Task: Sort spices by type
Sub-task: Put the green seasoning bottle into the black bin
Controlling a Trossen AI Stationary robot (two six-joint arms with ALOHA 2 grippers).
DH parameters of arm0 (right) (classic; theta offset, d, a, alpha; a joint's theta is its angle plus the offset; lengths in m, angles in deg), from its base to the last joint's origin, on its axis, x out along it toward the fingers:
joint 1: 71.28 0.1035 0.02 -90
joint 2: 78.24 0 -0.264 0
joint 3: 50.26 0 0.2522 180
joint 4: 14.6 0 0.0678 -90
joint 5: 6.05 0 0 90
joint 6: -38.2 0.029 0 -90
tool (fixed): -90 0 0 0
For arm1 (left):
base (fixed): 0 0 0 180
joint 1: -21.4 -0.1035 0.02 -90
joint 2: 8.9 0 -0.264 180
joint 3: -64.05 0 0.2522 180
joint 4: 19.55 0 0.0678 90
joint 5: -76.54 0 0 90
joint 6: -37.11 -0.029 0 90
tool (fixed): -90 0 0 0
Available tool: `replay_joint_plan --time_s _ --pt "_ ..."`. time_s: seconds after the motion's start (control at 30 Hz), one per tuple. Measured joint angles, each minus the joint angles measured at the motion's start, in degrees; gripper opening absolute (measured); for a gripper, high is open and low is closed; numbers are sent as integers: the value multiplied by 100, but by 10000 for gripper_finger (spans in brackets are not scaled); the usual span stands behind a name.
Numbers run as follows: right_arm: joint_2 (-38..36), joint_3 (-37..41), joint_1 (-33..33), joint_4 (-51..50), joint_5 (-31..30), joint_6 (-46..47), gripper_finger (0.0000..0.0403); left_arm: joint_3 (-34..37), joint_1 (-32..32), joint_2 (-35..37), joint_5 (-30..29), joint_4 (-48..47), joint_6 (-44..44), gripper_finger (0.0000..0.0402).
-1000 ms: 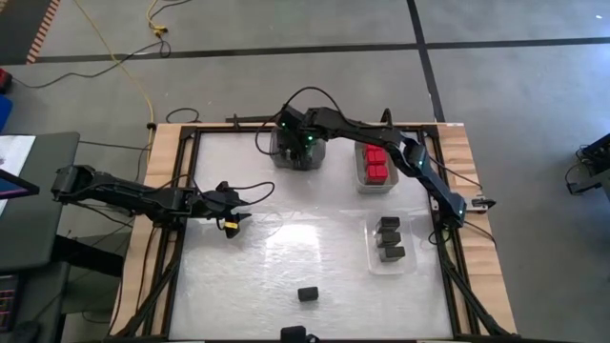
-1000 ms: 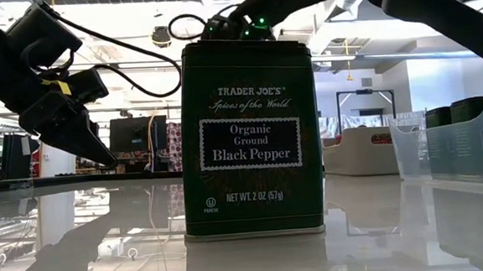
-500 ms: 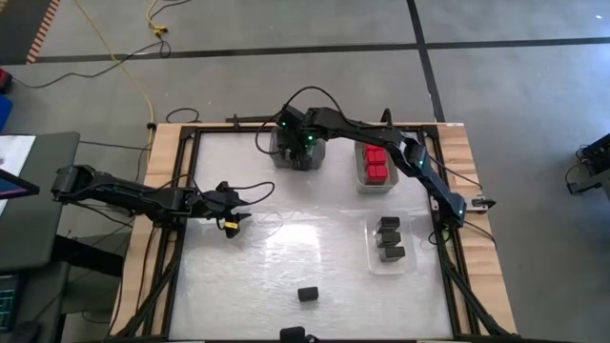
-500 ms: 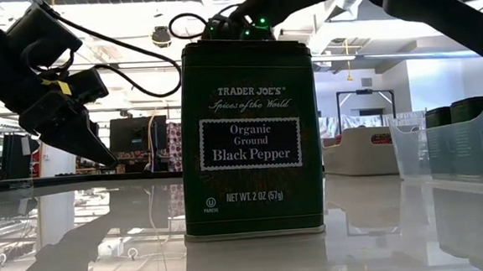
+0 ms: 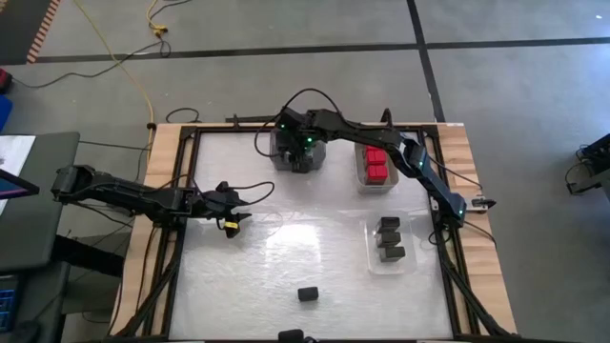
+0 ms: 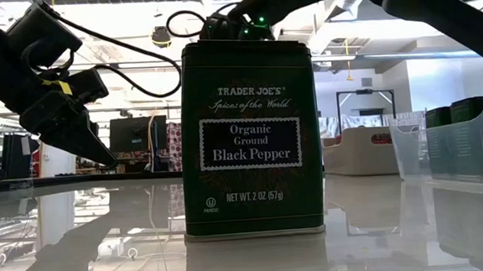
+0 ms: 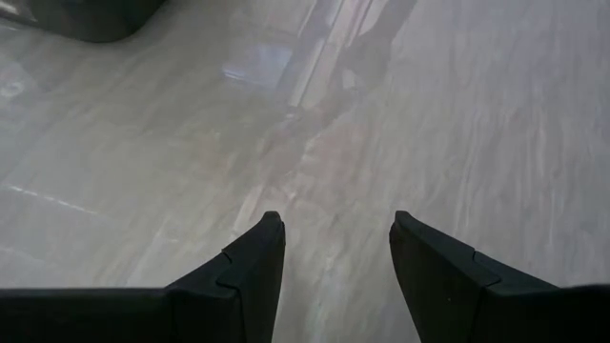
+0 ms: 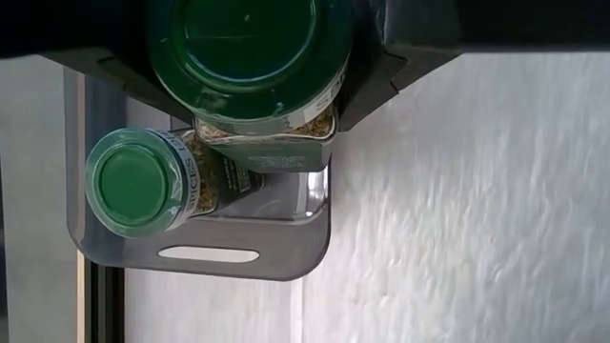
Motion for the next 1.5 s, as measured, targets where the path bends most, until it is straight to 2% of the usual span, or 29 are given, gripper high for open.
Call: replay_joint_plan --time_s 0.37,0.73,1.33,1.5 --pt "-1 -2 -5 275 10 448 237 0 0 0 0 0 0 183" --pt "-3 536 -50 343 -6 8 237 0 2 0 1 -2 -13 183" --pt "-7 650 -5 640 246 -201 238 0 1 0 -4 -1 -42 183" --pt "-7 662 19 584 300 -199 250 0 0 0 -4 -2 -37 183"
